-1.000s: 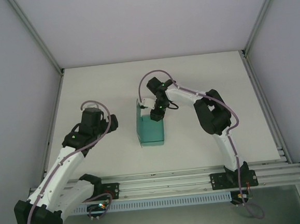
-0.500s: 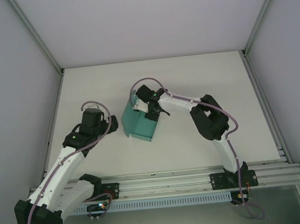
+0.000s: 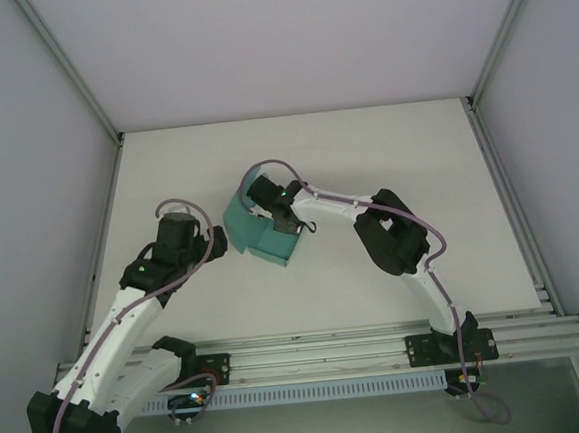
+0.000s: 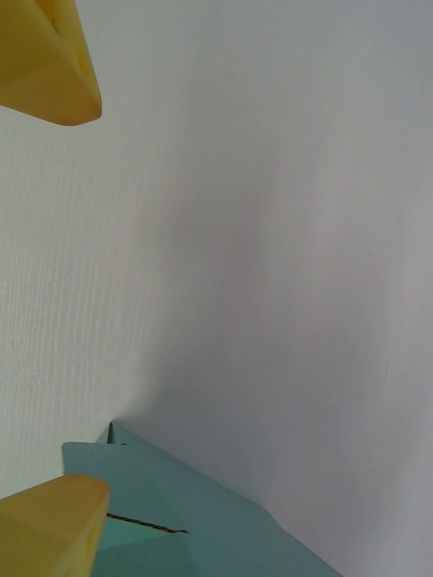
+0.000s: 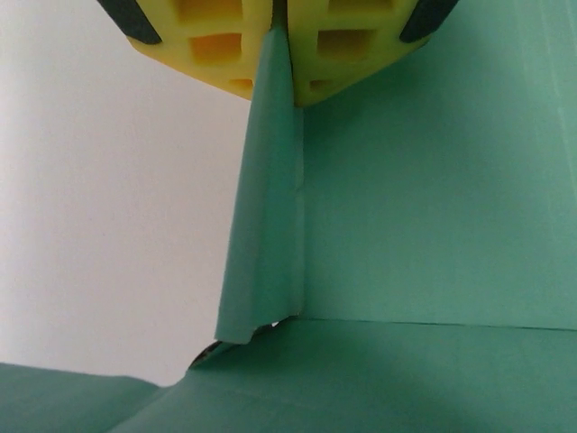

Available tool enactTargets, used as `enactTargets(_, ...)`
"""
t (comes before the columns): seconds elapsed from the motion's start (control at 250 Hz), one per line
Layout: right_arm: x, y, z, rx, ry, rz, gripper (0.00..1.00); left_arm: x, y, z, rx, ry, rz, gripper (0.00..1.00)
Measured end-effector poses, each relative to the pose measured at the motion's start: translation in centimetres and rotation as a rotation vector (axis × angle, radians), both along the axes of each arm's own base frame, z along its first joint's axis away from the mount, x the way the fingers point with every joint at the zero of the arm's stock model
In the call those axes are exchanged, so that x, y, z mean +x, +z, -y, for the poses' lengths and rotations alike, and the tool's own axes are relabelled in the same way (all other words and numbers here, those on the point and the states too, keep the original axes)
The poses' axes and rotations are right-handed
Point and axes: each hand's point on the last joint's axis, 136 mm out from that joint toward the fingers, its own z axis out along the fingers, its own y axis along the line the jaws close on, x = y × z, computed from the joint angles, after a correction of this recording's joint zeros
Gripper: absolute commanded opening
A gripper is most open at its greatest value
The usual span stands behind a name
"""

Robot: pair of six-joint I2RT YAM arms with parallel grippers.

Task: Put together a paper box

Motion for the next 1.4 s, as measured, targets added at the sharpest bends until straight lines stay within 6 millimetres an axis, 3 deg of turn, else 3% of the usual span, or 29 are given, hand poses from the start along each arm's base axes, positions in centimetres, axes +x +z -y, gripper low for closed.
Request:
enactTargets(0.303,-1.5,0.2,2.6,0.1,-0.229,0.018,0.01,-0.2,0.0,0.1,-0.006,-0.002,-0.004,1.0)
enactTargets(0.395,-2.4,0.0,3.7,0.131,-0.35,0.025,0.07,-0.2,0.2,0.1,-0.016,-0.006,0.003,1.0)
enactTargets(0.575,-4.9,0.0,6.2,0.173,-0.536,0.036,0.09,-0.4,0.3,0.5,-0.033,-0.022,0.001,1.0)
enactTargets(0.715,-7.5,0.2,8.0,0.199,-0.635,0.003,0.27,-0.3,0.3,1.0,-0.051,-0.04,-0.001,1.0)
enactTargets(0.755,-8.2,0.2,8.4,0.204,-0.651,-0.009,0.37,-0.2,0.3,1.2,-0.058,-0.046,-0.001,1.0)
enactTargets(0.867,-9.1,1.1,8.9,0.264,-0.694,-0.023,0.48,0.0,0.1,1.8,-0.074,-0.062,-0.01,1.0)
enactTargets(1.042,-7.9,4.3,8.6,0.442,-0.731,0.037,0.54,0.3,-0.4,2.5,-0.089,-0.084,-0.03,1.0)
enactTargets(1.162,-7.1,5.5,8.1,0.528,-0.738,0.051,0.57,0.4,-0.6,2.8,-0.1,-0.094,-0.035,1.0)
enactTargets(1.31,-7.2,5.8,7.8,0.605,-0.701,0.049,0.76,0.6,-0.6,3.3,-0.103,-0.123,-0.032,1.0)
enactTargets(1.398,-7.5,7.0,8.0,0.658,-0.645,0.049,0.85,0.7,-0.6,3.8,-0.092,-0.165,-0.036,1.0)
